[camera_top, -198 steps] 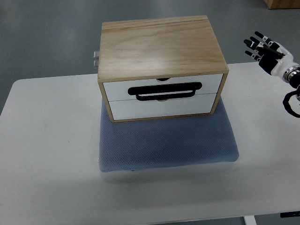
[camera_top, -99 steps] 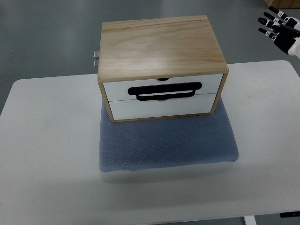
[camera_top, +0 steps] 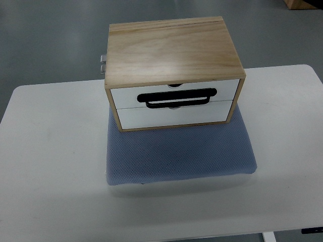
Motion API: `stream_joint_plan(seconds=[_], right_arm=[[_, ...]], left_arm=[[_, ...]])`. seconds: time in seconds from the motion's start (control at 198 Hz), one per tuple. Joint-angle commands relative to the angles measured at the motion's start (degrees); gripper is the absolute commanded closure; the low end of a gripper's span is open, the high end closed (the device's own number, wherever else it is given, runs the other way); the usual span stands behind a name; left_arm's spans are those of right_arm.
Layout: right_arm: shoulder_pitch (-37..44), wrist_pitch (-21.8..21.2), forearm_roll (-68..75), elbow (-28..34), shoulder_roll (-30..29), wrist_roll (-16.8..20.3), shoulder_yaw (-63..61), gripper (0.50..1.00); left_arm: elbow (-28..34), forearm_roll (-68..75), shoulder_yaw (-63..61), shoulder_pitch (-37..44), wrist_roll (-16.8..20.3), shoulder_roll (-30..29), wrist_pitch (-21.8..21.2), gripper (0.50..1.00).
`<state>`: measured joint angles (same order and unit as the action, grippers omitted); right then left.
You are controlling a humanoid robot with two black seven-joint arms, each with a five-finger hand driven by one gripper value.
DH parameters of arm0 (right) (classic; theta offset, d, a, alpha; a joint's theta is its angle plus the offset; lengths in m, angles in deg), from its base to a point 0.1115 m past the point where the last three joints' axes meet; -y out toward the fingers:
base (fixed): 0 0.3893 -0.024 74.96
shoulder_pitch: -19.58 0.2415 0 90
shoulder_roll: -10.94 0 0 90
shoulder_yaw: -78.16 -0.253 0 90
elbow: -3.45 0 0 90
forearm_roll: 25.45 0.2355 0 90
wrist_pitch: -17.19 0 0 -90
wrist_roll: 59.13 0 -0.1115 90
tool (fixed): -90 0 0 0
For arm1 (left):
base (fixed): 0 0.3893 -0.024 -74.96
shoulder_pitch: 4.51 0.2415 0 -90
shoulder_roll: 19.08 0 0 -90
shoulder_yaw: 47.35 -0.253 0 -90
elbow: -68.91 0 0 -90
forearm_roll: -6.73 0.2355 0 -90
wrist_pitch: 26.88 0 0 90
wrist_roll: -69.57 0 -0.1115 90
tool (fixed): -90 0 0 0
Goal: Open wood drawer with right hand
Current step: 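Swing the right hand up and over toward the top of the box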
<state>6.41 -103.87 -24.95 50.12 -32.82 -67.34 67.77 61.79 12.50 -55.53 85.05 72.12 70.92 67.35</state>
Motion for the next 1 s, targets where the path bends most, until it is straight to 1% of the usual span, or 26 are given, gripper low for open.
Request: stream_joint_plan(seconds=[0.0, 0.061, 0.187, 0.253, 0.328, 0.439, 0.54, 0.697, 0.828, 0.995], right_arm=[[5.34, -2.87, -2.00, 4.22, 2.01, 0.03, 4.68, 0.556], [7.89, -3.94, -2.96, 6.85, 2.63, 0.21, 6.87, 0.556], [11.32, -3.94, -7.45, 11.60, 2.45, 0.65, 9.07, 0.556], [12.02, -3.94, -12.36, 13.71, 1.31, 1.96, 8.89, 0.556], [12.29, -3.94, -16.49, 14.68, -0.09, 4.07, 8.10, 0.556], [13.43, -3.94, -18.08, 14.68, -0.89, 5.31, 8.10, 0.556], [15.10, -3.94, -17.90, 15.29, -1.94, 5.22, 8.28, 0.556], [17.38, -3.94, -17.90, 19.16, -1.15, 5.22, 9.42, 0.556], [20.90, -3.94, -17.90, 22.94, -1.41, 5.13, 16.10, 0.556], [25.82, -3.94, -17.99, 28.12, -2.91, 4.60, 27.52, 0.556]], left_arm=[[0.00, -0.06, 0.00, 0.01, 0.00, 0.00, 0.00, 0.500], [0.00, -0.06, 0.00, 0.01, 0.00, 0.00, 0.00, 0.500], [0.00, 0.03, 0.00, 0.10, 0.00, 0.00, 0.00, 0.500], [0.00, 0.03, 0.00, 0.01, 0.00, 0.00, 0.00, 0.500], [0.00, 0.03, 0.00, 0.01, 0.00, 0.00, 0.00, 0.500], [0.00, 0.03, 0.00, 0.01, 0.00, 0.00, 0.00, 0.500], [0.00, 0.03, 0.00, 0.01, 0.00, 0.00, 0.00, 0.500], [0.00, -0.06, 0.00, 0.01, 0.00, 0.00, 0.00, 0.500], [0.00, 0.03, 0.00, 0.01, 0.00, 0.00, 0.00, 0.500], [0.00, -0.06, 0.00, 0.01, 0.00, 0.00, 0.00, 0.500]])
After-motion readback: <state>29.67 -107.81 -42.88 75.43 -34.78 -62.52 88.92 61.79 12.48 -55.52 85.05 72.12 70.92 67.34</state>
